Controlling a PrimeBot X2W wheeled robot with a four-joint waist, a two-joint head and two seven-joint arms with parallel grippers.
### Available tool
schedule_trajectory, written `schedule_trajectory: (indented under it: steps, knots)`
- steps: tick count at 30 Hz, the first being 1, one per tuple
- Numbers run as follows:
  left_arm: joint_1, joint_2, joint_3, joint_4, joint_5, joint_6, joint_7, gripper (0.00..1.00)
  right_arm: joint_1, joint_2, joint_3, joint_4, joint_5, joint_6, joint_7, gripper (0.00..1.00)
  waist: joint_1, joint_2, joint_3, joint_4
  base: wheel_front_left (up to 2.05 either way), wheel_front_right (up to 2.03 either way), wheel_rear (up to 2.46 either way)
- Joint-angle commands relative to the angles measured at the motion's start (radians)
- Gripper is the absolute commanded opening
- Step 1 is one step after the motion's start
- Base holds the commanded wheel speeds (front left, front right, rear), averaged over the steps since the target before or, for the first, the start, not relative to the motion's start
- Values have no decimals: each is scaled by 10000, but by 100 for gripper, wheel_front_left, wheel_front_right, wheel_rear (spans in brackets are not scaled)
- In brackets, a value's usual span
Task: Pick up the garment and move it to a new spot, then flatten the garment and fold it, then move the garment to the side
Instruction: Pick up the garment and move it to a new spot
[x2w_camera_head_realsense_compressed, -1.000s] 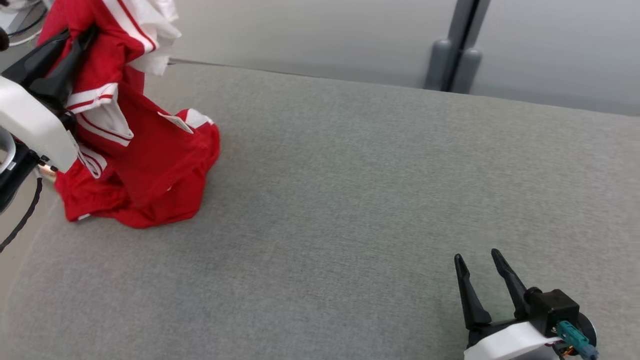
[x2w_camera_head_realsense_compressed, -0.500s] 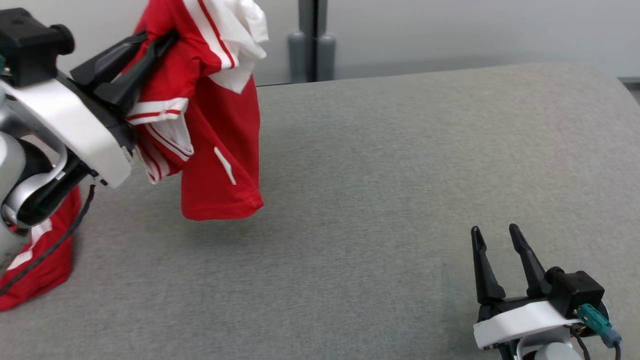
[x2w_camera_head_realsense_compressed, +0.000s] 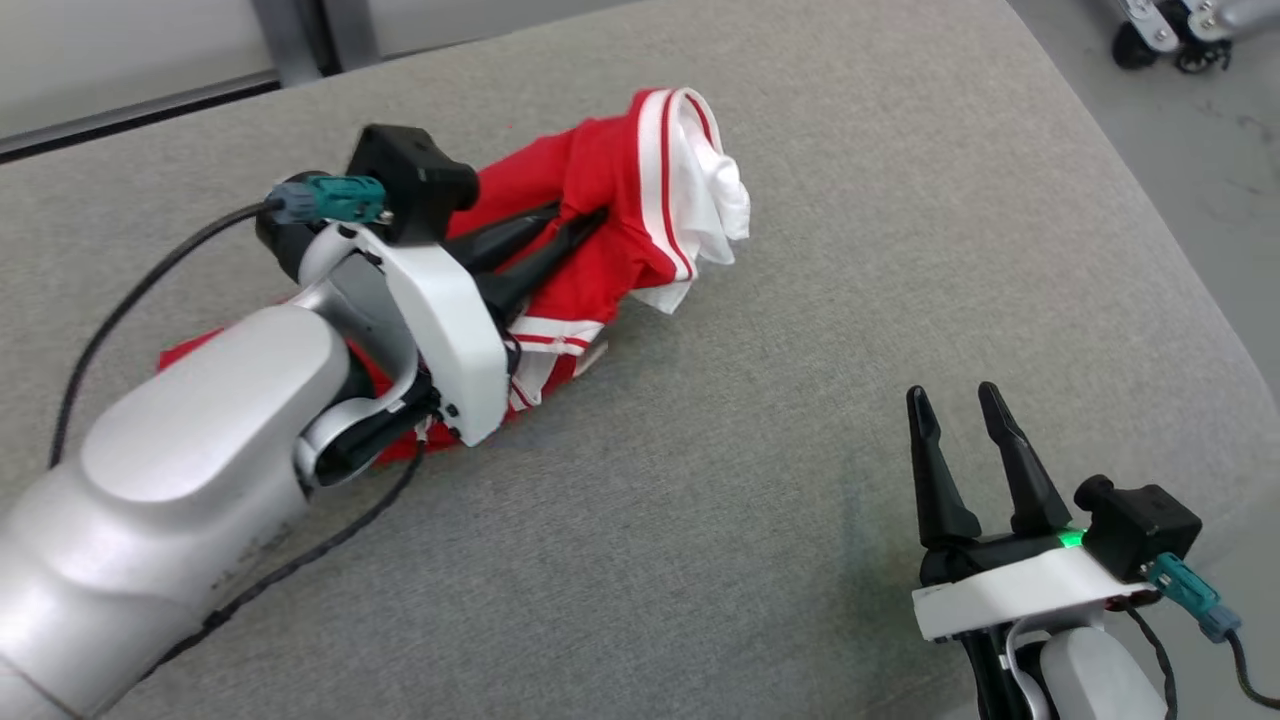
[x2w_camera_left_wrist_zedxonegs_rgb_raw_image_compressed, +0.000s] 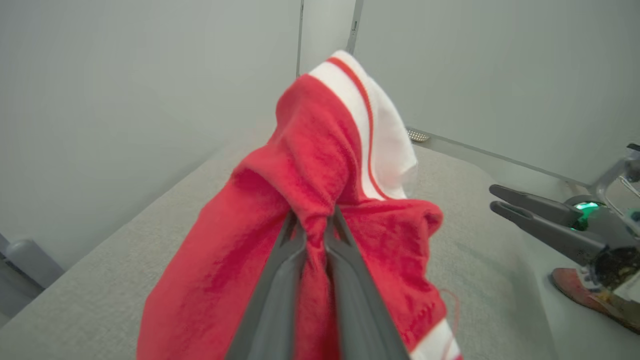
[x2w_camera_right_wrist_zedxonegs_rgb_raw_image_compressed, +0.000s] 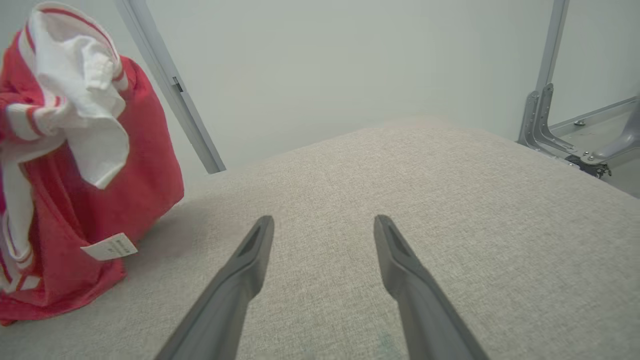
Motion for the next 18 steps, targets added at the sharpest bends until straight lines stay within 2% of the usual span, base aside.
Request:
schedule_trajectory:
  steps: [1, 4, 5, 6, 9, 12, 16, 18]
  knots:
    - [-214, -155, -127, 165, -91, -8, -121, 0, -162, -3, 54, -43, 81, -10, -8, 100, -1, 0, 789, -820, 0, 0, 0]
    - [-193, -761, -726, 966, -95, -9, -513, 0, -255, -8, 149, -86, 260, -10, -8, 100, -1, 0, 992, -1052, 0, 0, 0]
    - [-163, -962, -839, 1202, -178, -9, -682, 21, -261, -3, 144, -100, 268, -10, -6, 100, -1, 0, 1017, -1068, 0, 0, 0]
    - [-169, -1154, -964, 1406, -146, -9, -875, 100, -263, -6, 101, -122, 250, -10, -6, 100, -1, 0, 1031, -1054, 0, 0, 0]
    - [-170, -1643, -1251, 1891, 43, -9, -1562, 100, -241, -3, -28, -112, 22, -9, -8, 100, -1, 0, 940, -803, 0, 0, 0]
    - [25, -1892, -1313, 2228, 275, -9, -2563, 100, -168, -13, -101, -43, -252, -7, -8, 100, -1, 0, 642, -342, 0, 0, 0]
    - [668, -2017, -484, 2363, 680, 186, -3132, 100, 56, -12, -168, 83, -600, -7, -8, 100, -1, 0, 15, 541, 0, 0, 0]
    - [1270, -1982, 544, 1892, 1285, 500, -3145, 100, 140, -13, -191, 142, -837, -7, -8, 100, -1, 0, -297, 1064, 0, 0, 0]
